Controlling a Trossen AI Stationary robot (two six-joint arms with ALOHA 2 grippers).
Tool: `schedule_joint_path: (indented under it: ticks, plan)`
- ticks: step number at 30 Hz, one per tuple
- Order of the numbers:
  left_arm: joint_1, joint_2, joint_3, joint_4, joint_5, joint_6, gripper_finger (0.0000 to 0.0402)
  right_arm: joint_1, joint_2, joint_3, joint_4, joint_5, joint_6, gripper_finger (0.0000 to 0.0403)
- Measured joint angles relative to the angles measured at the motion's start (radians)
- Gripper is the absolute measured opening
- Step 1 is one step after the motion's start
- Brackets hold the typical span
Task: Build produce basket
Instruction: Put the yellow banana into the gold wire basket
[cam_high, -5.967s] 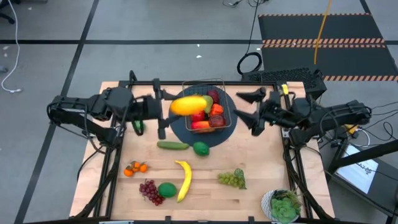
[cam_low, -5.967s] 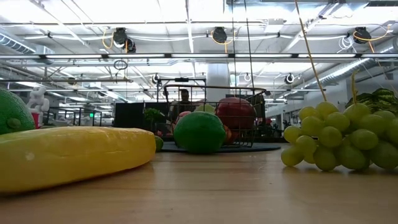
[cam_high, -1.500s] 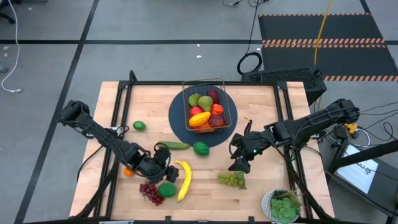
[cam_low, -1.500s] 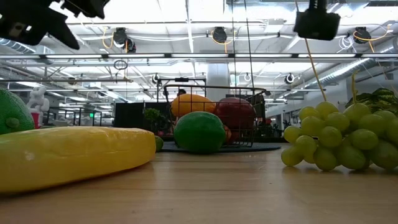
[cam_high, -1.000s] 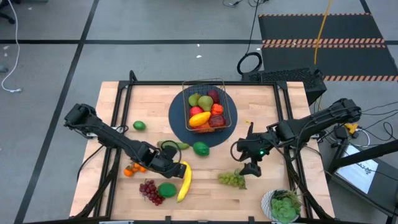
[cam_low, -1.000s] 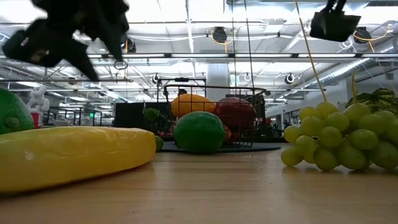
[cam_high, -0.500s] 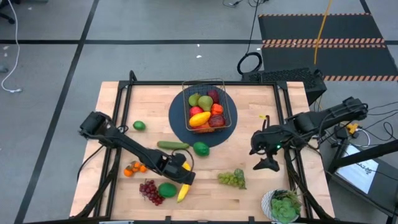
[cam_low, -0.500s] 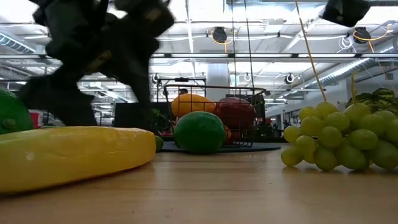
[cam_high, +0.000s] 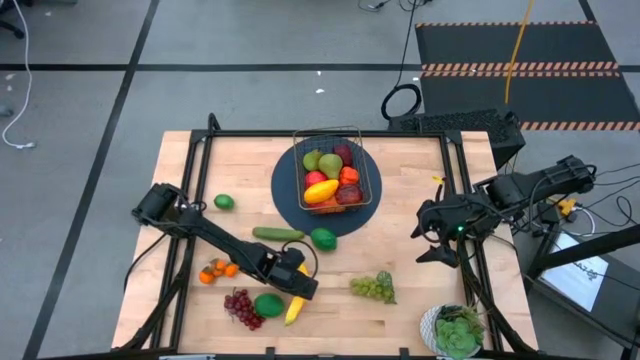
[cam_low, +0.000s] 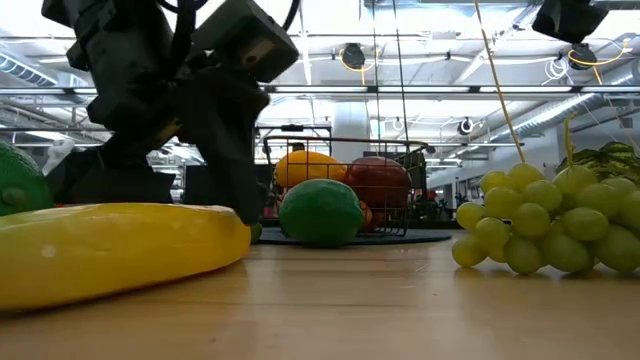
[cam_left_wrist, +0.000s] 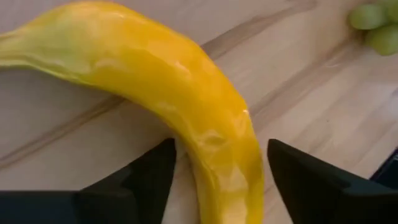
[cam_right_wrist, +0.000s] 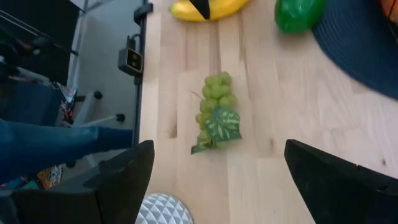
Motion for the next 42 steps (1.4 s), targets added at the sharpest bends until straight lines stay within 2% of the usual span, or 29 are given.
schedule_joint_path:
  ticks: [8,11,14,20,26,30,36,42]
  plan:
    - [0.013,0.002,0.0,0.0,0.011,0.015,0.015,0.002,-0.005,0.0,-0.009,0.049,0.036,0.0357]
    - [0.027,0.003,-0.001,0.037,0.011,0.033,0.0125,0.002,-0.005,0.0,-0.006,0.063,0.053,0.0357]
    - [0.045,-0.004,-0.004,0.064,0.007,0.073,0.0125,0.002,-0.005,0.0,-0.005,0.095,0.078,0.0357]
    - [0.076,-0.082,-0.004,0.103,0.003,0.169,0.0155,0.002,-0.005,0.0,-0.002,0.167,0.168,0.0357]
    - [0.106,-0.217,-0.003,0.126,-0.008,0.322,0.0138,0.001,-0.004,0.0,0.025,0.24,0.284,0.0357]
    - [0.129,-0.317,-0.003,0.125,-0.031,0.435,0.0132,0.001,0.001,0.0,0.137,0.295,0.319,0.0357]
    - [0.175,-0.475,-0.003,0.119,-0.048,0.569,0.0145,0.0,0.036,0.0,0.334,0.405,0.324,0.0357]
    - [0.214,-0.623,-0.003,0.137,-0.05,0.719,0.0148,0.0,0.096,0.0,0.457,0.473,0.387,0.0357]
